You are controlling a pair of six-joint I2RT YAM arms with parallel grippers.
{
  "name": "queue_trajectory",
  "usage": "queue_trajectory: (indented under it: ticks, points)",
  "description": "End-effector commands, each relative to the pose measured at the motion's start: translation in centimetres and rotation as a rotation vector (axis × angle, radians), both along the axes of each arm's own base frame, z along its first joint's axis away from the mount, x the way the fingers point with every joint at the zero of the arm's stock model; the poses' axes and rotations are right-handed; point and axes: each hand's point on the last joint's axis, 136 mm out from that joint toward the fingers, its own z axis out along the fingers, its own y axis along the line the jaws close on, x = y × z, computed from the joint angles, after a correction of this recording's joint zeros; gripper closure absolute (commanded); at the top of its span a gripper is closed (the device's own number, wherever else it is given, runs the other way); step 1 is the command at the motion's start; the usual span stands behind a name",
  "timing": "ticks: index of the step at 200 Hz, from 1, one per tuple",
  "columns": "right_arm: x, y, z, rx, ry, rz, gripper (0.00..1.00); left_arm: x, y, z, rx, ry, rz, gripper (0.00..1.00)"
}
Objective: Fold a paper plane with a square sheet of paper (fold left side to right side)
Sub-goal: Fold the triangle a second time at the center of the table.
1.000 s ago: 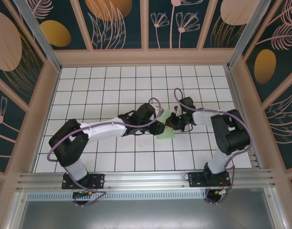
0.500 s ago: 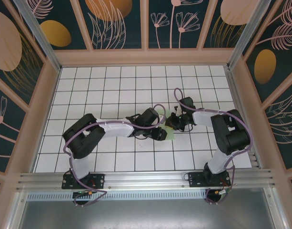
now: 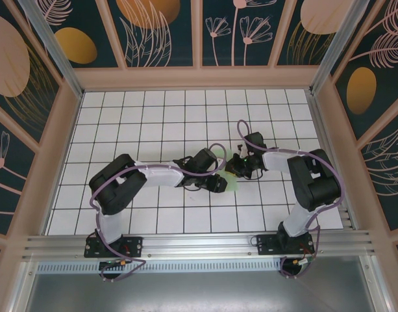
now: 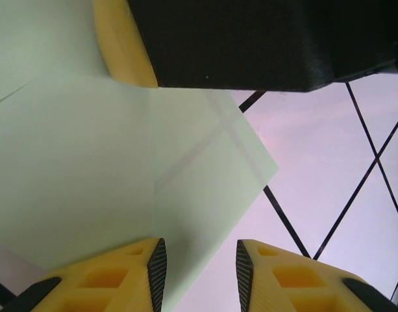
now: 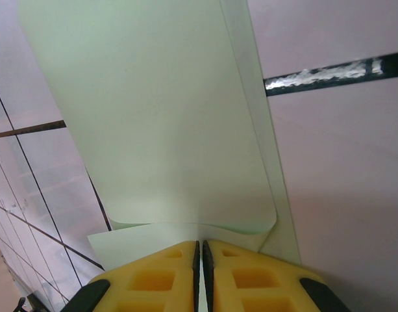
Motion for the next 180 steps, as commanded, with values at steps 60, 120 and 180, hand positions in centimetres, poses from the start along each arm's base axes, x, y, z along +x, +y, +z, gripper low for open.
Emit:
queue_trajectory:
  ticks: [60,120,180]
  points:
    - [-0.4,-0.1,-0.5,-0.014,-0.001,0.034,0.84,-1.9,1.9,-3.2,0.072,0.076,-0.005,0.63]
    - [-0.2,0.4,3.3,0.054,-0.074,0.035,0.91,-2.1,1.8,-3.9,0.091,0.086,-0.016,0.64]
    - [-2.9,1.7,1.3,0.099,0.013,0.056,0.93,-2.1,1.8,-3.9,0.097,0.080,-0.012,0.64]
